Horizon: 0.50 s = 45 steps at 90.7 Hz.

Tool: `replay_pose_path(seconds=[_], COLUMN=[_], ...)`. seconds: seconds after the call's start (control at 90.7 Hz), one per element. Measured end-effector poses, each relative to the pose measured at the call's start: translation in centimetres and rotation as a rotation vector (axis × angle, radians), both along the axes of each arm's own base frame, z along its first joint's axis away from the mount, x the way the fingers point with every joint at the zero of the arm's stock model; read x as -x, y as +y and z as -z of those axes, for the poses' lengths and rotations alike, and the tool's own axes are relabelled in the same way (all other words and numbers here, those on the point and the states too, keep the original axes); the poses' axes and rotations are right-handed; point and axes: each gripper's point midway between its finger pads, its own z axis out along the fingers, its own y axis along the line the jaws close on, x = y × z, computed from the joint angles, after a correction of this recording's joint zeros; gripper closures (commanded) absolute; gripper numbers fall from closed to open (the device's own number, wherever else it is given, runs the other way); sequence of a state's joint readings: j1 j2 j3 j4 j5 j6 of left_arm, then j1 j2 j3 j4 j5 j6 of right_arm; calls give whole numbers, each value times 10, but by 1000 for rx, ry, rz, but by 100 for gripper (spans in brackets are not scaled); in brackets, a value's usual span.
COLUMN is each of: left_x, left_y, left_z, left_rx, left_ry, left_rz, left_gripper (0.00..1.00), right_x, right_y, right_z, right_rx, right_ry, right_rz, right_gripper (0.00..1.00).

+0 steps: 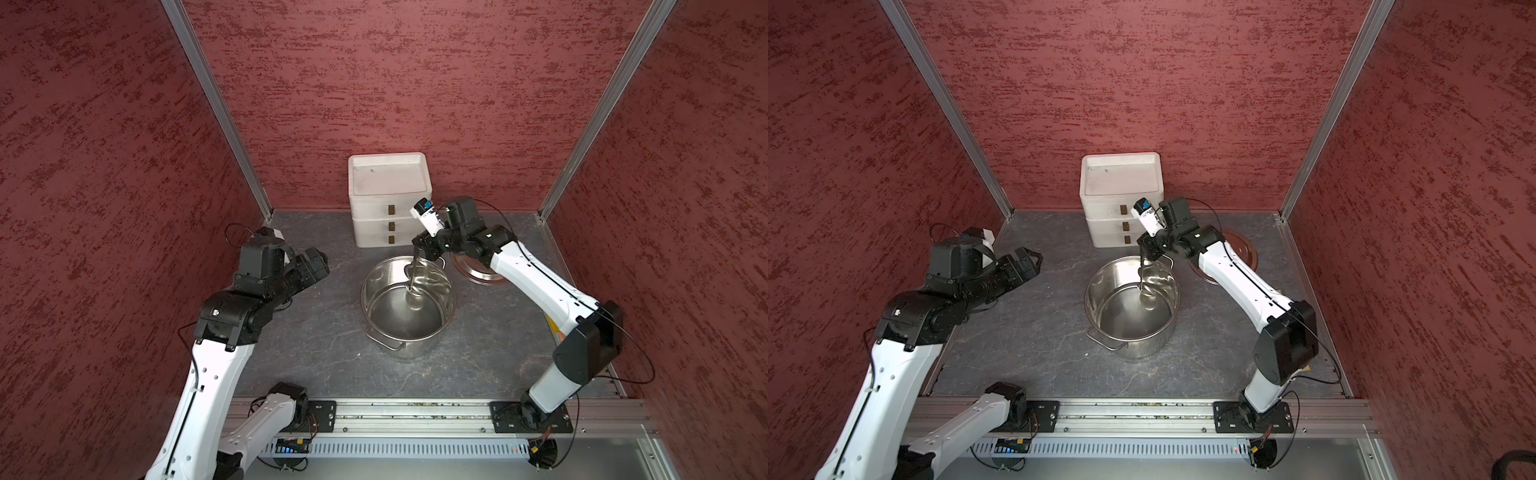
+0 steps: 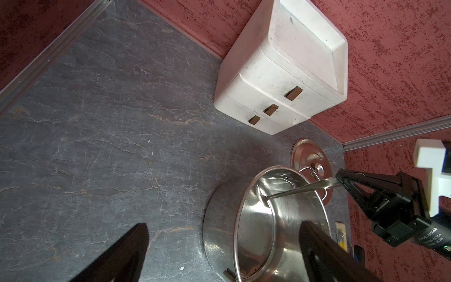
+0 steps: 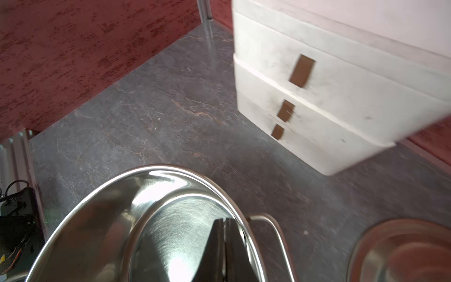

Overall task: Stir the soup with a spoon
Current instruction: Stir the soup in the pan with a stick.

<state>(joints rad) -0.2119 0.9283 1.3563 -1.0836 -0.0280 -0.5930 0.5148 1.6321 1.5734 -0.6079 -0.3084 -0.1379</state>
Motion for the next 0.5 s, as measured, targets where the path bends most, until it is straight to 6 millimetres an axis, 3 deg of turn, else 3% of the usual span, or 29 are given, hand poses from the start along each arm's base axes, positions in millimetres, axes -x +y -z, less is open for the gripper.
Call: replay_pose_path(seconds=[0.088,0.231,0.375,0.496], left_x=[0,0,0,0], left_y=[0,0,0,-1], left_z=[0,0,0,0], left_rx=[0,-2,-2,-1], left_ry=[0,0,0,1], left_rz=[1,2,5,6], left_gripper=[0,0,0,0], right_x=[8,41,81,112], right_y=[-24,-49,-56,-48], right_z=[-5,-15,-24,-29], right_rx=[7,14,-13,-55], right_ry=[2,0,4,18], right_rz=[46,59,-11,-103], right_gripper=[100,100,100,100])
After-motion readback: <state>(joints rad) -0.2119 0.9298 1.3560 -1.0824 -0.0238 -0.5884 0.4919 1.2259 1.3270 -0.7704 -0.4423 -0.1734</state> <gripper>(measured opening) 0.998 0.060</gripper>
